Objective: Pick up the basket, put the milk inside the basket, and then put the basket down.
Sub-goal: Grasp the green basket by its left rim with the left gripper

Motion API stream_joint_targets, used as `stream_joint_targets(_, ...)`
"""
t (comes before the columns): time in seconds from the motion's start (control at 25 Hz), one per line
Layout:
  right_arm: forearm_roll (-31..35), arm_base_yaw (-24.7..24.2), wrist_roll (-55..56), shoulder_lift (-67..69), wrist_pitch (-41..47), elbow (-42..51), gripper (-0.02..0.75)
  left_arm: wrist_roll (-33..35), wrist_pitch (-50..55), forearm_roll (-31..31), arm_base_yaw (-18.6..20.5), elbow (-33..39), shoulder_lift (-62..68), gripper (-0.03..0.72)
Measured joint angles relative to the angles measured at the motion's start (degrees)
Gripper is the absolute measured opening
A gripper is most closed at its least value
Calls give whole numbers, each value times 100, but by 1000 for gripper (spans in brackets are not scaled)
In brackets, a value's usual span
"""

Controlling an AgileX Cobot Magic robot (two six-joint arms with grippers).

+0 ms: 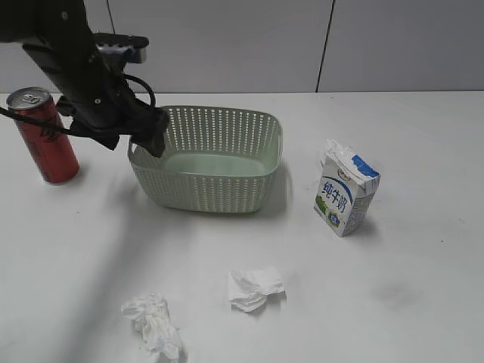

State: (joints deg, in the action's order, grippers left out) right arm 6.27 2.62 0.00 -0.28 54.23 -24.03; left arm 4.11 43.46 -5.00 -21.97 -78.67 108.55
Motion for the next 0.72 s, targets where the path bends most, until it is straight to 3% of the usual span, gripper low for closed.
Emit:
stream_joint_targets(0.36,0,0,0,0,0,0,554,-361,-613,-134,0,-19,618,565)
stream_joint_targets(0.44,0,0,0,0,0,0,554,-506,-639,-134,0,-19,712,482)
stream_joint_targets(0.6,0,0,0,0,0,0,554,-777,-746,-87,0,-19,749,123)
stream_joint_targets(0.72,0,0,0,0,0,0,554,-1075,-814,-27,0,-19,749,20)
